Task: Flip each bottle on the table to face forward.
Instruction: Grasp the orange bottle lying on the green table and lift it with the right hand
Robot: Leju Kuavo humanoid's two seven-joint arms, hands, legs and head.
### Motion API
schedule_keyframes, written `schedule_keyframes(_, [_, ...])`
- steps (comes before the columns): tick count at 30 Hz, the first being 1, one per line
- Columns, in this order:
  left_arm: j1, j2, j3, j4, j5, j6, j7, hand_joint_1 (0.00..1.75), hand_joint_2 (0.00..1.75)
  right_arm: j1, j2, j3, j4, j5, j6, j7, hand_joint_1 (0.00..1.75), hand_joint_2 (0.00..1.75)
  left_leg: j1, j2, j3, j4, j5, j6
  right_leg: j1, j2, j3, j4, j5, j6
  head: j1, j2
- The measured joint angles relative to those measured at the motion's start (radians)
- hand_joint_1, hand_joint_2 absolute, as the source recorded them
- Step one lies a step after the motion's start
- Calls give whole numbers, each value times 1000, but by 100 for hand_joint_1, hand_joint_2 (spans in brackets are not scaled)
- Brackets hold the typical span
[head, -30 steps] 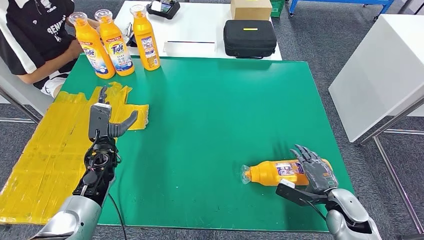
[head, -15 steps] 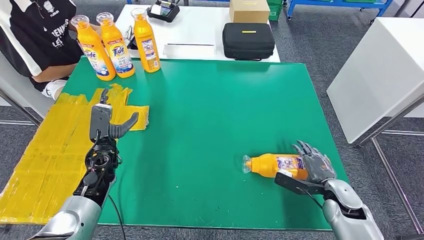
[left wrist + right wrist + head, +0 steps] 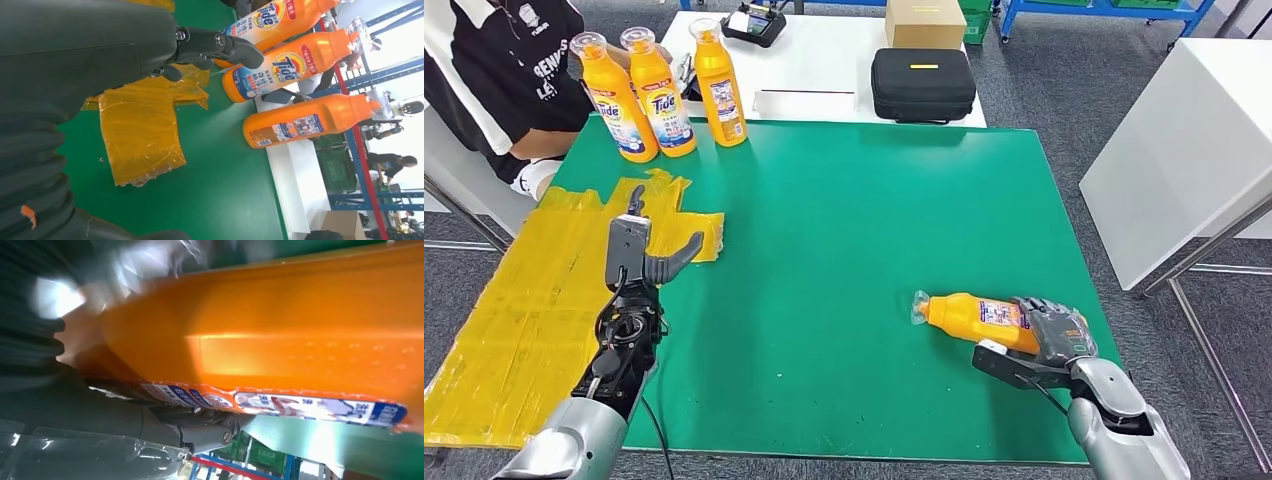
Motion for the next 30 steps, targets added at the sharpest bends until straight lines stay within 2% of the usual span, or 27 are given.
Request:
schedule_keyframes(5, [11, 0, -4, -2, 1, -1, -3, 0, 175, 4, 6, 6, 2, 4, -47, 9, 175, 175, 0, 0, 0, 0, -1, -1, 0, 0, 0, 0, -1, 0, 0, 0])
schedule_keyframes(9, [23, 0, -12, -16, -1, -15, 0, 0, 175, 17, 29, 7, 1, 0, -216, -5, 175, 175, 0, 0, -4, 0, -2, -2, 0, 0, -3, 1, -1, 0, 0, 0])
schedule_keyframes(13, [26, -2, -21, -30, -11, -63, 8, 0, 175, 19, 100, -2, -23, -88, -400, -72, 175, 175, 0, 0, -8, 0, -1, -2, 0, 0, -7, 2, 0, 0, 0, 0])
schedule_keyframes(16, [26, -6, -30, -47, -3, -130, 18, 0, 175, 2, 172, -14, -35, -184, -497, -135, 175, 175, 1, 1, -8, 0, -1, -2, 1, 0, -8, 2, -1, -1, 0, 0])
schedule_keyframes(20, [25, -10, -39, -72, 12, -180, 28, 0, 175, -17, 240, -19, -36, -249, -539, -176, 175, 175, 1, 0, -10, 0, -1, -2, 1, 0, -8, 2, -1, -1, 0, 0])
schedule_keyframes(24, [32, -12, -52, -110, 31, -264, 31, 0, 175, -21, 303, -29, -49, -392, -571, -274, 175, 175, 1, -1, -13, 0, -1, -2, 0, 0, -11, 2, -1, -1, 0, 0])
schedule_keyframes(30, [87, -27, -138, -277, 26, -298, 87, 0, 175, -26, 402, -21, -90, -566, -623, -365, 175, 175, 1, 0, -13, 0, -1, -2, 1, 0, -12, 2, -1, -1, 0, 0])
